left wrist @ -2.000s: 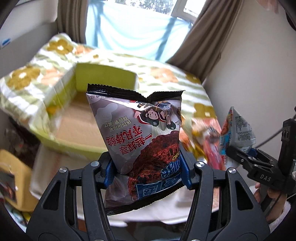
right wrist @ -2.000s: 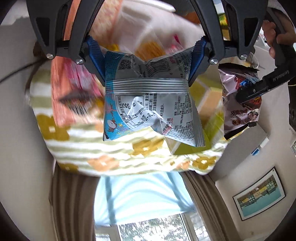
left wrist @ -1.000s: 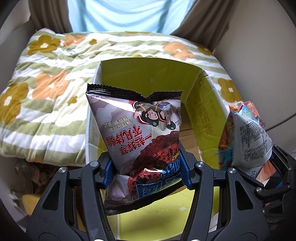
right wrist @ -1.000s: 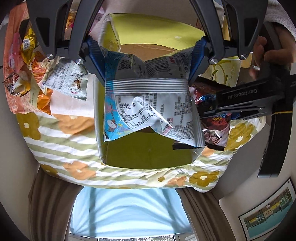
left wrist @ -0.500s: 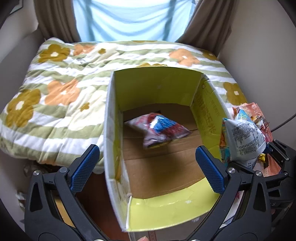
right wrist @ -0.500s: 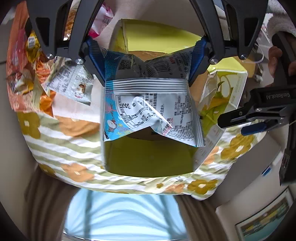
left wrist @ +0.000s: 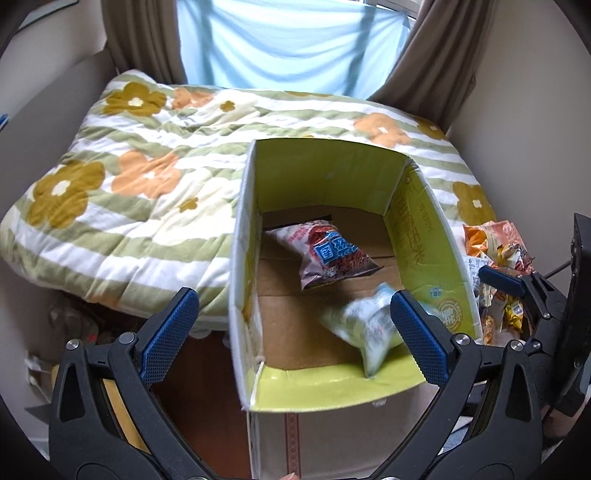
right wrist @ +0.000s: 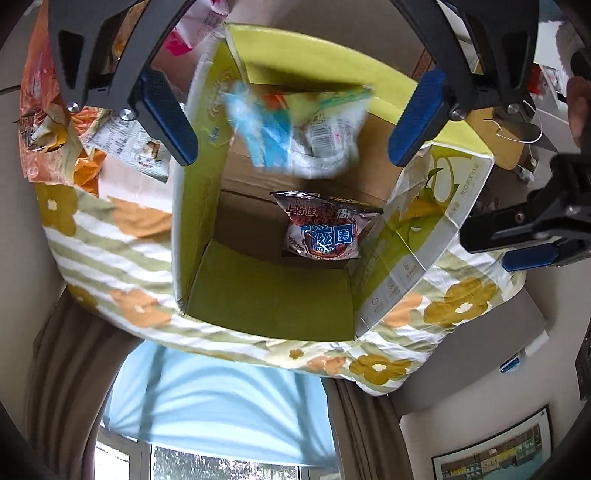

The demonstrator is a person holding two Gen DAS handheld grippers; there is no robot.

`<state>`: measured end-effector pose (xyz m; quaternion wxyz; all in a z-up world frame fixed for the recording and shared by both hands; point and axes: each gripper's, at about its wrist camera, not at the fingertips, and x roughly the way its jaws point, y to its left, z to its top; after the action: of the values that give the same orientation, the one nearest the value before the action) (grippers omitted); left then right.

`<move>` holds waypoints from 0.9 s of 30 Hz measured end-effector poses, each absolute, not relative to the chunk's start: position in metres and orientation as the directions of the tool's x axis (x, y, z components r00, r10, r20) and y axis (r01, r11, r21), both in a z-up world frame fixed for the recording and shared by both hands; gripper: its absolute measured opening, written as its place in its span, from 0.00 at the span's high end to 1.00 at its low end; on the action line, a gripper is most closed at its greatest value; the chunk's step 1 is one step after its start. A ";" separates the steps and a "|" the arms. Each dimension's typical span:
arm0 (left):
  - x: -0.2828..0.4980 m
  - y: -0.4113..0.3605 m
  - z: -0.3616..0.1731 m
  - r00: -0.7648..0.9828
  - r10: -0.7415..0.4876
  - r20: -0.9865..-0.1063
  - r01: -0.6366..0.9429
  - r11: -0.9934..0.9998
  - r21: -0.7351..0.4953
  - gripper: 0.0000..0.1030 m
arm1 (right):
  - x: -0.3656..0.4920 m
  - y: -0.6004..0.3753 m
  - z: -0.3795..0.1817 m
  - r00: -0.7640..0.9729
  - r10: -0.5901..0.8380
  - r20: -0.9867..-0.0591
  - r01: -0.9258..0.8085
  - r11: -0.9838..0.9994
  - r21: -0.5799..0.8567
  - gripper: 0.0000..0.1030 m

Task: Organize snacks
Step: 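Carry both bags over the yellow box and open both tools to drop them, then move both tools back over the snack pile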

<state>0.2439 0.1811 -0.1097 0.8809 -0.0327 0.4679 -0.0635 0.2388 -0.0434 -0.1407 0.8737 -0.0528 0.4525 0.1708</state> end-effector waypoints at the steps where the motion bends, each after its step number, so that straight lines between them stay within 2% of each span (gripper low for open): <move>1: 0.241 0.182 -0.108 0.557 -0.140 -0.819 0.073 0.990 -0.119 0.00 | 0.236 -0.044 -0.140 0.538 0.246 -0.806 -0.345 0.937 0.056 0.01; 5: 0.228 0.189 -0.108 0.557 -0.141 -0.819 0.046 0.989 -0.139 0.00 | 0.233 -0.043 -0.140 0.504 0.252 -0.826 -0.353 0.933 0.070 0.01; 15: 0.208 0.192 -0.106 0.570 -0.134 -0.811 0.040 0.990 -0.135 0.00 | 0.220 -0.050 -0.123 0.530 0.266 -0.805 -0.328 0.940 0.095 0.01; 21: 0.201 0.175 -0.097 0.592 -0.172 -0.788 0.113 0.985 -0.130 0.00 | 0.203 -0.064 -0.109 0.557 0.252 -0.791 -0.274 0.955 0.111 0.01; 27: 0.192 0.140 -0.089 0.614 -0.249 -0.750 0.235 0.964 -0.127 0.00 | 0.173 -0.108 -0.098 0.591 0.178 -0.787 -0.134 0.984 0.122 0.01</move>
<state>0.1920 0.1402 -0.0890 0.8982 -0.0082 0.4185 -0.1345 0.1733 -0.1076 -0.0977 0.8915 0.0249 0.4439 0.0873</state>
